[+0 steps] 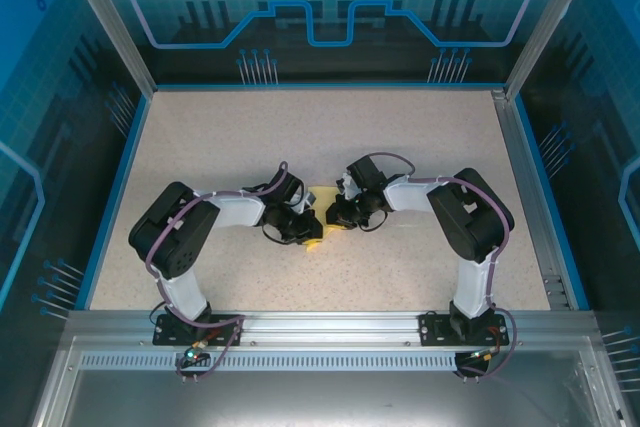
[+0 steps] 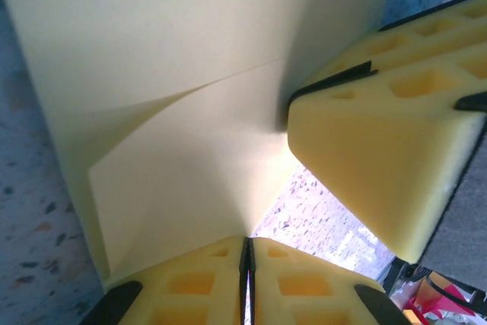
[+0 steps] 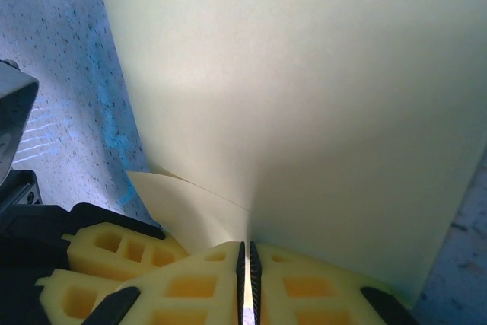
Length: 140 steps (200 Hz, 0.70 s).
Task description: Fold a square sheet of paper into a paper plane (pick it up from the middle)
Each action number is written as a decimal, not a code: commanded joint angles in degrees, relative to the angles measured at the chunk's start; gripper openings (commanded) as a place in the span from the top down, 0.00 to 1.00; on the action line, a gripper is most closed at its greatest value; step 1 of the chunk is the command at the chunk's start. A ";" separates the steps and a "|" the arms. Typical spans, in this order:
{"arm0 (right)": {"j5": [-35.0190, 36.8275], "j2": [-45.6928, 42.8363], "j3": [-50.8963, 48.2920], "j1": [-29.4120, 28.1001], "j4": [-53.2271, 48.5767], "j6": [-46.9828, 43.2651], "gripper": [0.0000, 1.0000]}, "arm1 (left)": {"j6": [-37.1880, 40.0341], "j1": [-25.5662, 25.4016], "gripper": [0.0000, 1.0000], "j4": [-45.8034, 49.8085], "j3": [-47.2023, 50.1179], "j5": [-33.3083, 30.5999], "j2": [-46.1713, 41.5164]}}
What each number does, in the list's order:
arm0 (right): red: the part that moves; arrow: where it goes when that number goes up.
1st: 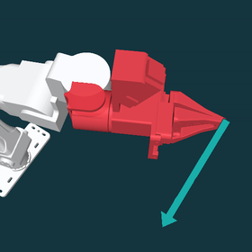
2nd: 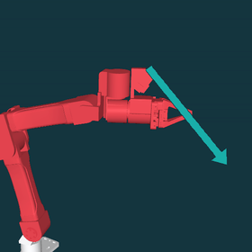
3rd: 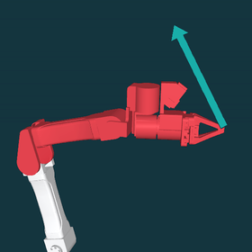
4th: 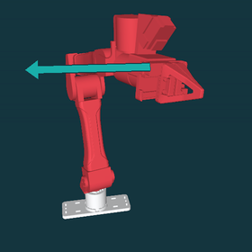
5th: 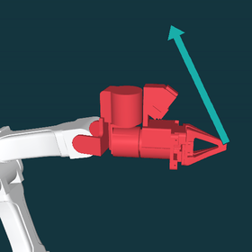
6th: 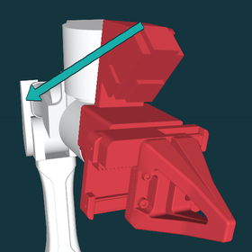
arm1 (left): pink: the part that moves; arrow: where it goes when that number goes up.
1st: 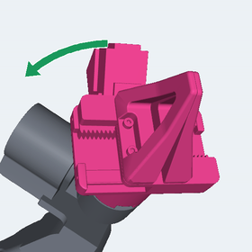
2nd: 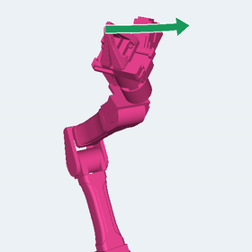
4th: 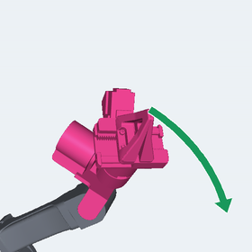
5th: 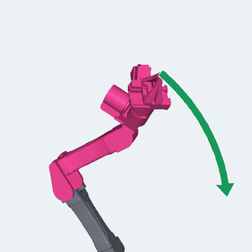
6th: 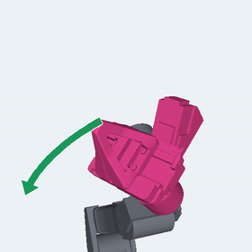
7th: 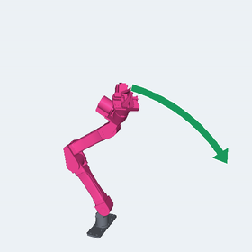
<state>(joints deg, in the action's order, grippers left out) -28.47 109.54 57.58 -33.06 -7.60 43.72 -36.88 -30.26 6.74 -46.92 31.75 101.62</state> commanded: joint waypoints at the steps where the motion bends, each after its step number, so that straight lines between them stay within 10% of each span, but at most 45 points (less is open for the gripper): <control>1: 3.24 2.60 -1.08 -0.16 -2.77 -0.23 0.86 | 3.78 0.03 0.88 7.14 1.15 -2.74 0.87; 140: 3.61 3.03 -0.08 -0.16 -3.87 -0.53 0.86 | 6.67 0.08 0.87 10.34 9.34 -2.59 -3.91</control>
<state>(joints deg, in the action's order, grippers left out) -29.17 109.91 57.76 -33.36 -7.66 43.70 -31.33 -30.20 5.43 -41.32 30.55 97.19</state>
